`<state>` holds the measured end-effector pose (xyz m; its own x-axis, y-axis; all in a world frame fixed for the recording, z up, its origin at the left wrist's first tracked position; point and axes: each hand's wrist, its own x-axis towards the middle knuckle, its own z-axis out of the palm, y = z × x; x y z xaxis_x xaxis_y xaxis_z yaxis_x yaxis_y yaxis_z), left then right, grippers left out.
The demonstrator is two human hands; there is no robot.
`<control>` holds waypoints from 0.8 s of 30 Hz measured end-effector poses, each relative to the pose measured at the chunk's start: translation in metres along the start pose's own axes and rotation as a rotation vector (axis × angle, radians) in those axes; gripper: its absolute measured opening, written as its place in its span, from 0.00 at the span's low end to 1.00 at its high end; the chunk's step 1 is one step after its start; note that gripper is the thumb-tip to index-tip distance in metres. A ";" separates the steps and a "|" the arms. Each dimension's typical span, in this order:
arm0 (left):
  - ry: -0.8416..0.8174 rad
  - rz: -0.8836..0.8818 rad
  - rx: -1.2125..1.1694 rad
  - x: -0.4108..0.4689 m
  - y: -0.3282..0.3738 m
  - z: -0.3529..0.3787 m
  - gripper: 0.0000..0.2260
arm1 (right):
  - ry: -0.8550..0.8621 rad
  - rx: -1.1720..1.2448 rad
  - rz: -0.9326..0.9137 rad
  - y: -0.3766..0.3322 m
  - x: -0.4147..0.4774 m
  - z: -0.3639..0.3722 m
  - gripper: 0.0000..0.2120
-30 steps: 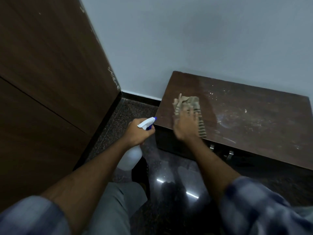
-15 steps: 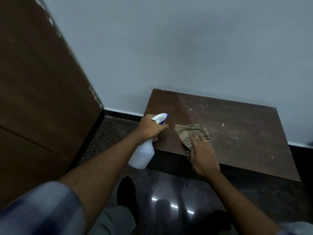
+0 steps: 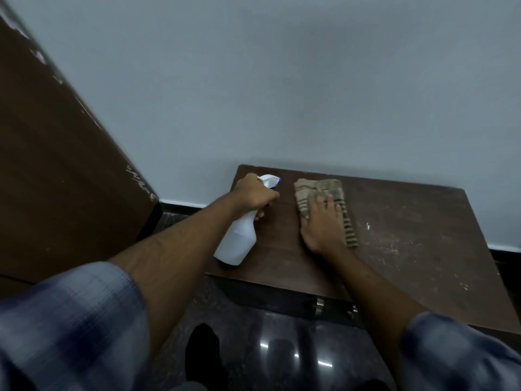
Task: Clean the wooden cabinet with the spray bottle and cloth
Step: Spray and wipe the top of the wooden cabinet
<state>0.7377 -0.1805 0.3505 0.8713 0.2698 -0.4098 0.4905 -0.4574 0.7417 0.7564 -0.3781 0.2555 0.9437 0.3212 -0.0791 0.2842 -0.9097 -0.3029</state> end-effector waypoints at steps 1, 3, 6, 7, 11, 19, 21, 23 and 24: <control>-0.013 0.000 0.002 0.002 0.000 -0.003 0.15 | -0.020 -0.044 -0.083 0.000 0.002 0.006 0.31; -0.022 -0.010 0.012 0.006 -0.001 -0.009 0.14 | -0.030 -0.081 -0.120 0.007 0.019 0.000 0.31; -0.027 0.005 0.027 0.008 -0.002 -0.014 0.12 | -0.060 0.006 0.135 -0.006 0.058 -0.018 0.29; -0.022 0.014 0.022 0.008 -0.001 -0.014 0.11 | -0.059 0.003 0.115 -0.019 0.058 -0.014 0.29; -0.047 -0.002 -0.013 0.005 -0.004 -0.015 0.15 | -0.059 -0.113 -0.290 -0.016 0.022 0.001 0.29; -0.048 0.014 -0.033 -0.005 -0.001 -0.022 0.14 | -0.098 -0.112 -0.421 -0.031 0.046 -0.005 0.27; -0.044 -0.004 -0.038 -0.009 -0.003 -0.023 0.12 | -0.083 -0.157 -0.372 -0.014 0.056 -0.012 0.28; -0.037 -0.007 -0.025 -0.012 -0.004 -0.021 0.11 | -0.073 -0.117 -0.090 -0.018 0.072 -0.021 0.28; -0.029 -0.005 -0.030 -0.014 -0.003 -0.019 0.11 | -0.080 -0.095 -0.052 -0.030 0.071 -0.021 0.27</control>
<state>0.7239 -0.1666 0.3636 0.8693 0.2470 -0.4282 0.4944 -0.4302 0.7553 0.8190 -0.3339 0.2788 0.9120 0.3850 -0.1418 0.3506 -0.9108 -0.2179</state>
